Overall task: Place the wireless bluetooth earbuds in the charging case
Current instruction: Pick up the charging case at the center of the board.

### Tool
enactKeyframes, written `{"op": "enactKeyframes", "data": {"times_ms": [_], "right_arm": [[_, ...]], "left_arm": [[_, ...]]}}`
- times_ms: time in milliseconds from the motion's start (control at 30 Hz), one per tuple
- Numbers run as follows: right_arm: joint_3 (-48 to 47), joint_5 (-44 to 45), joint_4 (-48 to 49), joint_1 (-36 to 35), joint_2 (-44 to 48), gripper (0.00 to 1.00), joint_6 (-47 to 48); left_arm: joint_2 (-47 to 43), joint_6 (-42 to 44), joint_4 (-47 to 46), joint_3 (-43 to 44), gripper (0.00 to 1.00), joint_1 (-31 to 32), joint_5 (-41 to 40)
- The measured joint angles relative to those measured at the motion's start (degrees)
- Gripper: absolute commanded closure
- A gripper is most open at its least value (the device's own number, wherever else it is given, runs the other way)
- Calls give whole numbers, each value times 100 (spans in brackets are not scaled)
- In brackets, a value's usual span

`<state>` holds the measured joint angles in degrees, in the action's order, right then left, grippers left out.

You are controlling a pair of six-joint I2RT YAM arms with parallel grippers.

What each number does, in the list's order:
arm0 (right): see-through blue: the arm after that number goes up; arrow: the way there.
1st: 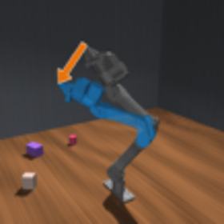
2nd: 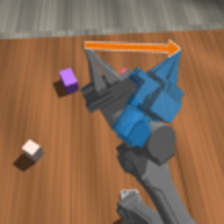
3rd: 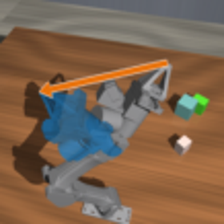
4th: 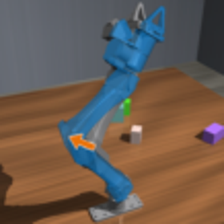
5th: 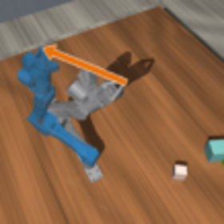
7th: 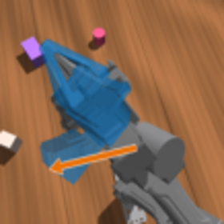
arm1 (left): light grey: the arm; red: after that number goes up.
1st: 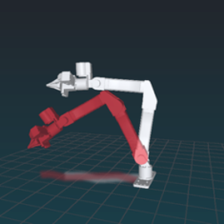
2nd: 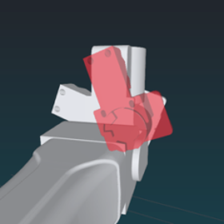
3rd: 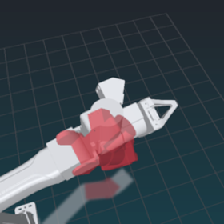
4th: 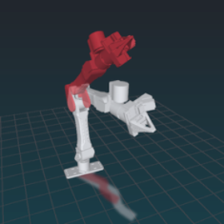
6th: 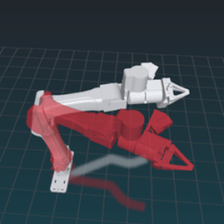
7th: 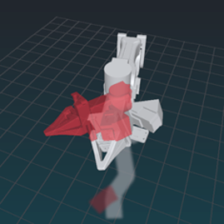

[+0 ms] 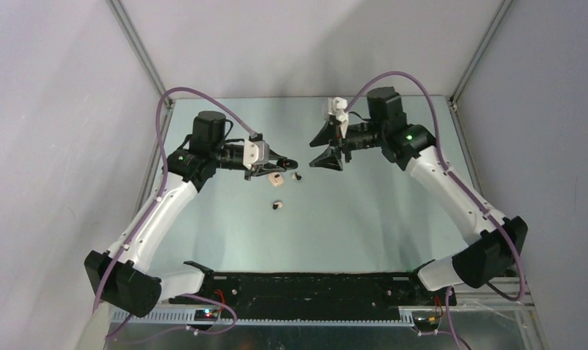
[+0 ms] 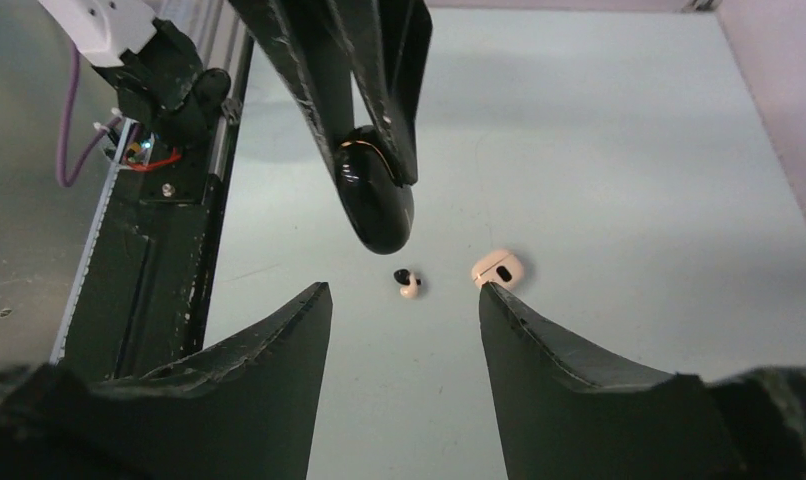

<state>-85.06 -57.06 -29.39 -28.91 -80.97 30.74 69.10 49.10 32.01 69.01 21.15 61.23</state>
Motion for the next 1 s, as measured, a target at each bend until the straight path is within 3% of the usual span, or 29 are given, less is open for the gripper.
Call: {"op": "enactKeyframes", "data": {"times_ms": [267, 567, 1000], "right_arm": [[-304, 501, 15, -326, -776, 45, -22], [-304, 535, 11, -505, -796, 45, 74], [-173, 527, 260, -605, -796, 56, -221]], "left_arm": [[81, 37, 20, 118, 88, 0, -114], [216, -254, 24, 245, 85, 0, -262], [328, -535, 17, 247, 84, 0, -240]]}}
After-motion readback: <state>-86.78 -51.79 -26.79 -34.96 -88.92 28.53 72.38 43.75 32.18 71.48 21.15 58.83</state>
